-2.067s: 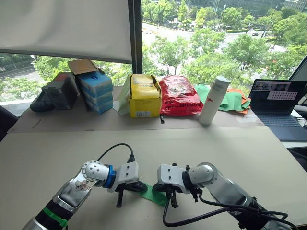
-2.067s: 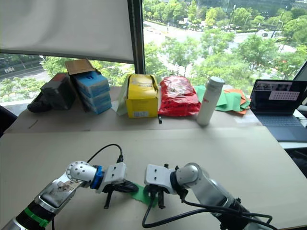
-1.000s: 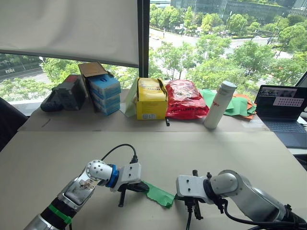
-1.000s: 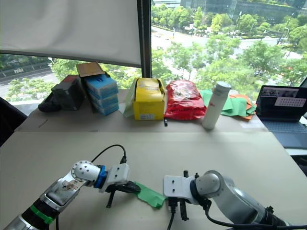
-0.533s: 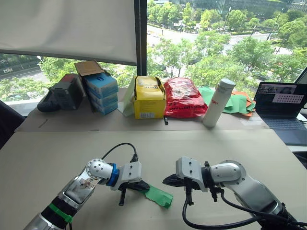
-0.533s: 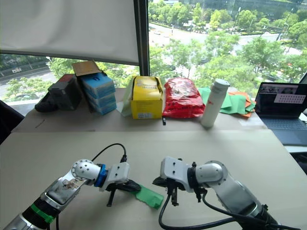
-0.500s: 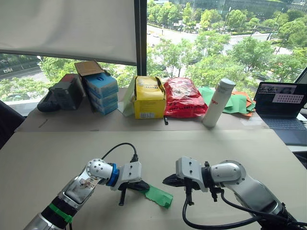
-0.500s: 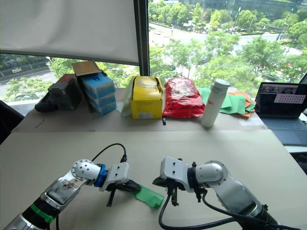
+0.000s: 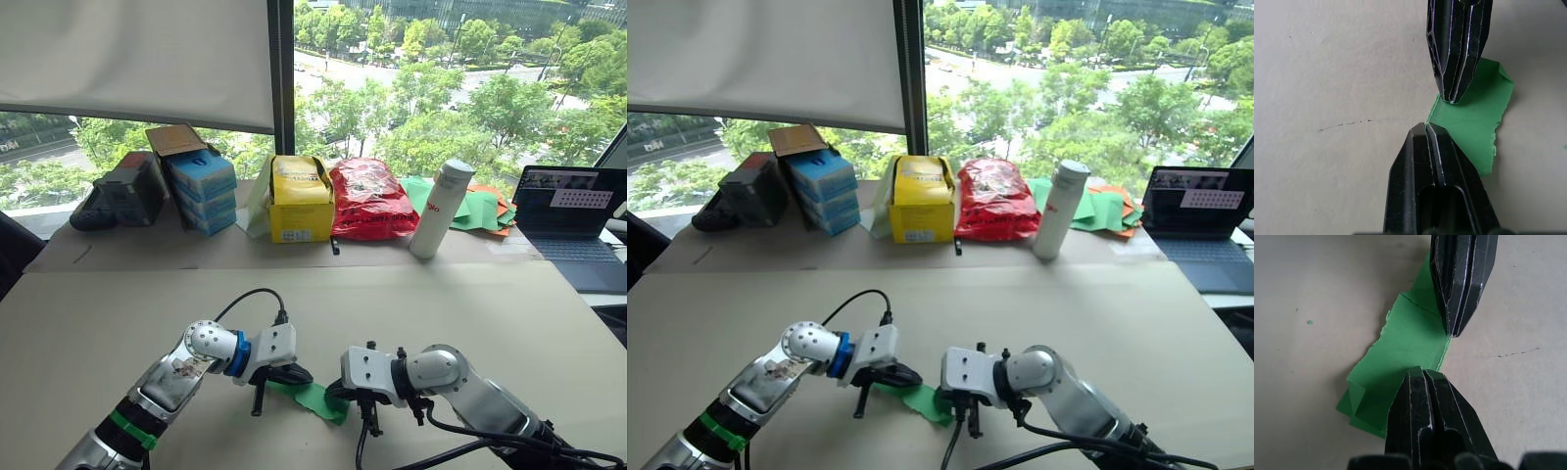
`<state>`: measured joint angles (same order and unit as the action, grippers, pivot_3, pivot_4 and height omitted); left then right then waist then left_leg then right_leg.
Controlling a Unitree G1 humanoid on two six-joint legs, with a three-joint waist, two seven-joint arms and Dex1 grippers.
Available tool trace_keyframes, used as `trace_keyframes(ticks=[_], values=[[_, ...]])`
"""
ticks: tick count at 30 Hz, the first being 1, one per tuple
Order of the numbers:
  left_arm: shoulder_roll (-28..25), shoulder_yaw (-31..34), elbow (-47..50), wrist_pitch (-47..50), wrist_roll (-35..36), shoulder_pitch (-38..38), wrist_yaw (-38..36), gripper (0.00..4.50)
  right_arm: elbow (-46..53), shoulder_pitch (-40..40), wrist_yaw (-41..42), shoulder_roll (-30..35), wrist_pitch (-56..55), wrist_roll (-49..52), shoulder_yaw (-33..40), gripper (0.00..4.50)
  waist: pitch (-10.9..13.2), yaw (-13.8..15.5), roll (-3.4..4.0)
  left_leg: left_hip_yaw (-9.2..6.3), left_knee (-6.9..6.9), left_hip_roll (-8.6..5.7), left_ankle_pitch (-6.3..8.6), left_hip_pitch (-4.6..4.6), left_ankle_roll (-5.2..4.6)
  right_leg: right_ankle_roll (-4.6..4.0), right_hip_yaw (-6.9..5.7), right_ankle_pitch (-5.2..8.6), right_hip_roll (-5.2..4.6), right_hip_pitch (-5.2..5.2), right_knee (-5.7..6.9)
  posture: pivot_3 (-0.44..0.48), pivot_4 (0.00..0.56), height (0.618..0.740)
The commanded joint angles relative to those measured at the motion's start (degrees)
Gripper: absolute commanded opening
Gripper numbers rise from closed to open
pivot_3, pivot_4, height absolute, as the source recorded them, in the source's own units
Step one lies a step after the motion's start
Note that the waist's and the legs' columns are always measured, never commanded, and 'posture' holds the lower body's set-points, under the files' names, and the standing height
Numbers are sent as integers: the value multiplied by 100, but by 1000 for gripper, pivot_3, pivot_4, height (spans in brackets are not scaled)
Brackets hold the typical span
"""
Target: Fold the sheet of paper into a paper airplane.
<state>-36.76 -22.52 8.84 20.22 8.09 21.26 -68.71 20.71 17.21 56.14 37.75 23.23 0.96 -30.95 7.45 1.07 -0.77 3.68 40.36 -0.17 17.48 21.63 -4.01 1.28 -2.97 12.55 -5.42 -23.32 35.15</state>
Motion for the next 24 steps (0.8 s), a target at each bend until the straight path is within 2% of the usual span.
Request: trace_keyframes(ticks=[1,12,17,24], values=[[61,-96,104,-47,-6,122,-69,0,-335,-158,51,130,169,-306,-215,39,0,-1,0,0,0,0,0,0,0,0,1,0,0,0,0,0,150,740],[194,-502,-696,-537,-487,248,-136,0,-214,-103,75,135,306,-336,-225,39,-1,5,0,-2,-1,0,1,-8,-1,-1,2,0,-5,7,-2,0,150,740],[22,-631,-1033,-902,-729,211,-222,0,-149,-63,77,110,376,-338,-221,39,-4,5,1,-2,-1,0,1,-19,-2,-2,2,0,-11,13,-2,0,150,740],[-340,-463,-1075,-1107,-749,13,-220,0,-157,-58,85,96,392,-373,-230,39,-9,-38,2,-3,-6,2,1,-24,-1,-7,15,3,-48,13,-2,0,150,740]])
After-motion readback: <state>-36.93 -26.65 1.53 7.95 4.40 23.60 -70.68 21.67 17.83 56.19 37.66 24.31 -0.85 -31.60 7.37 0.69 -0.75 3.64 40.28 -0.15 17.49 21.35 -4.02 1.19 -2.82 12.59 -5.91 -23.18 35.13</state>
